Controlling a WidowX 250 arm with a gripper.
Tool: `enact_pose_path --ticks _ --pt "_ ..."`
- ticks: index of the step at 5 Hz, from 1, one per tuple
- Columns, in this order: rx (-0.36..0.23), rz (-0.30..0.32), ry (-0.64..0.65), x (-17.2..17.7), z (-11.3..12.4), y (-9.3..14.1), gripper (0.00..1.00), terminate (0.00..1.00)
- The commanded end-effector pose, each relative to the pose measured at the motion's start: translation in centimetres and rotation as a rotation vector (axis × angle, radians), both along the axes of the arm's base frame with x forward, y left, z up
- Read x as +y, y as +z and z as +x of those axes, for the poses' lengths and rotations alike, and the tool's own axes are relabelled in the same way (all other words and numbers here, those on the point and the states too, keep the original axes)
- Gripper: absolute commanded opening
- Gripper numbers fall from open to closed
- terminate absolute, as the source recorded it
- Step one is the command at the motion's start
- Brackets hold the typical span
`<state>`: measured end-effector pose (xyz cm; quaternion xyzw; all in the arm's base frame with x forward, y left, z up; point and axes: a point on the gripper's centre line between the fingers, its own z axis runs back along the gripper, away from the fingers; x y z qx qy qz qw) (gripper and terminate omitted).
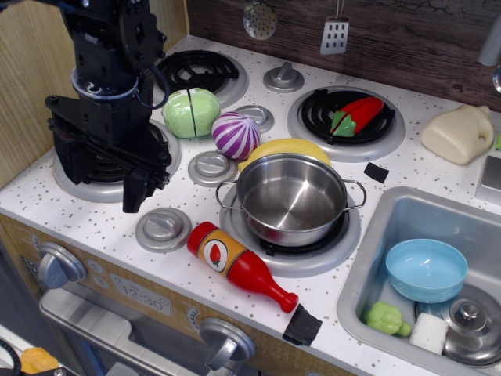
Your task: Put pepper in pan
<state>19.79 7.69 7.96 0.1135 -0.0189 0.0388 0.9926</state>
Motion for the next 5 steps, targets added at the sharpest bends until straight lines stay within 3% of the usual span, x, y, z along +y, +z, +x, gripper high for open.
enact_pose_path --ticks 1,2,4,5 --pt "0.000 0.000 0.000 0.0 0.0 0.0 1.00 0.00" --pt "-0.053 -0.016 -0.051 -0.5 2.3 0.8 1.00 0.00" --pt "-0.095 -0.044 -0.050 -3.0 8.7 3.7 1.00 0.00" --pt "-0.164 -0.116 -0.040 -5.3 12.0 4.4 1.00 0.00"
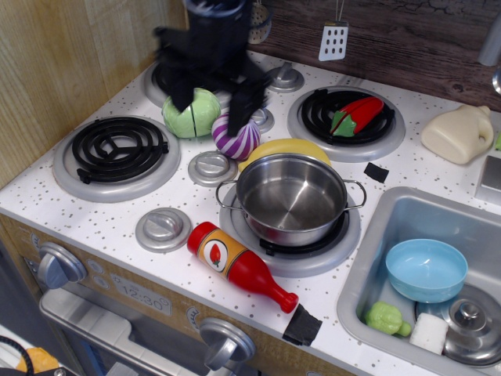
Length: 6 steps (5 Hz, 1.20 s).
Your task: Put pepper in pan
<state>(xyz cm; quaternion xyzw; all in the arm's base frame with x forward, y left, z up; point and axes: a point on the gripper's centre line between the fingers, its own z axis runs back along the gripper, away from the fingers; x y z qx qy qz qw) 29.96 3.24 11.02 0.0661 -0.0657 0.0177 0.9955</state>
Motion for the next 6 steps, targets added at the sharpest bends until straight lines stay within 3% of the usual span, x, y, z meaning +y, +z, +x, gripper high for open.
enact_pose_path --ticks 1,2,3,4,5,6 --pt "-0.130 -0.065 0.031 -3.9 4.1 1.9 1.00 0.00" --pt "-0.177 -0.009 -0.055 -6.6 5.6 2.4 1.00 0.00" --pt "-0.239 0.001 -0.128 -7.8 7.8 1.2 1.00 0.00" --pt "-0.264 0.012 -0.190 -8.2 10.5 -0.2 1.00 0.00" --pt "-0.289 0.071 -0.211 -8.1 12.5 -1.2 1.00 0.00" --pt "-0.332 0.065 -0.209 -8.0 13.7 -2.2 1.00 0.00"
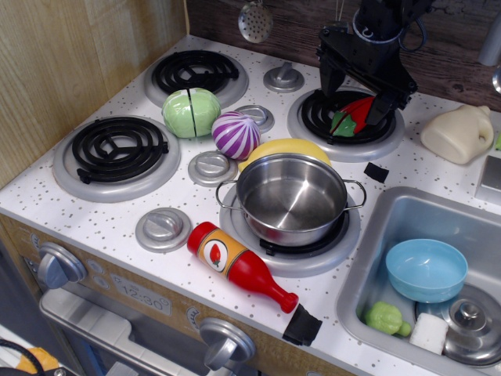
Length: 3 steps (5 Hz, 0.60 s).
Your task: Put pepper in pan
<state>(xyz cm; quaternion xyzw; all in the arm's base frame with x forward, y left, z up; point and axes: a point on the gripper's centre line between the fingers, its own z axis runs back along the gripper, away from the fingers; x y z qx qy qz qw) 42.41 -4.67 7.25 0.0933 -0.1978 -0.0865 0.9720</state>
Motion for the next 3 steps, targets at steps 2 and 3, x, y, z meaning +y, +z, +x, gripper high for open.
enact_pose_path --ticks 2,3 --pt "-0.112 -0.044 0.008 0.4 2.4 -1.3 1.00 0.00" --pt "-0.104 -0.080 0.013 0.5 2.8 -2.4 1.00 0.00"
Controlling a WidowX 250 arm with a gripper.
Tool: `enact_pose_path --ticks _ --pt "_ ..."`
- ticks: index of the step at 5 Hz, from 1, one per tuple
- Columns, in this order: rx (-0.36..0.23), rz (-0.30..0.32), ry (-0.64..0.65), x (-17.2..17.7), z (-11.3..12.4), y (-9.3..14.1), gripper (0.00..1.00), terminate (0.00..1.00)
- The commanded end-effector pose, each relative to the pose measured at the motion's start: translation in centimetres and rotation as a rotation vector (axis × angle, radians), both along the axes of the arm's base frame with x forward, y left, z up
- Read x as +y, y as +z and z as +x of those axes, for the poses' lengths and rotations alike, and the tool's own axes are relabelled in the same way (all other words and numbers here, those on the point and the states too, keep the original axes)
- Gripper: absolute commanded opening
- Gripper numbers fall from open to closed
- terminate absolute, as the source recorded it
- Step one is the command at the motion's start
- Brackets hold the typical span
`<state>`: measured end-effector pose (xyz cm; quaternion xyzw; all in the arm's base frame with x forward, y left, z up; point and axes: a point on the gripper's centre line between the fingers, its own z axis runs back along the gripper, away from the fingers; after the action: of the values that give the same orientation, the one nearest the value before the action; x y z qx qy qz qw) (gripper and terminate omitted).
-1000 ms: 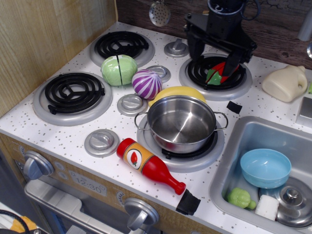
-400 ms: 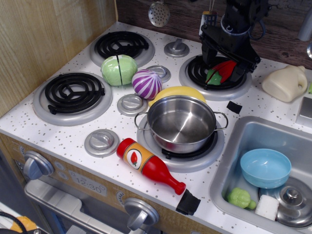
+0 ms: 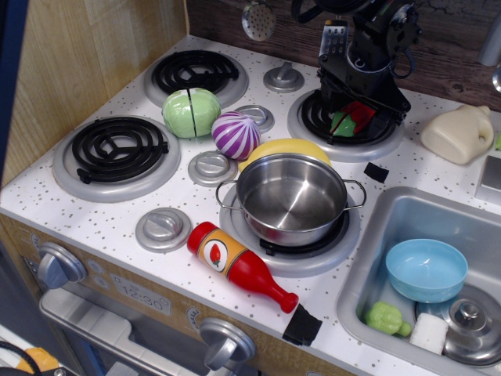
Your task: Put pepper in pan
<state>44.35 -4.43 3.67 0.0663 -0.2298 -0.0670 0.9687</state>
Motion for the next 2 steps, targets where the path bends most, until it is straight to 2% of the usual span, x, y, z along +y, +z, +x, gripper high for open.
enact_pose_path --ticks 1,2 --pt "-0.024 0.000 0.013 0.4 0.5 1.7 0.00 0.00" --pt "0.025 0.023 0.036 1.2 -0.5 3.2 0.00 0.00"
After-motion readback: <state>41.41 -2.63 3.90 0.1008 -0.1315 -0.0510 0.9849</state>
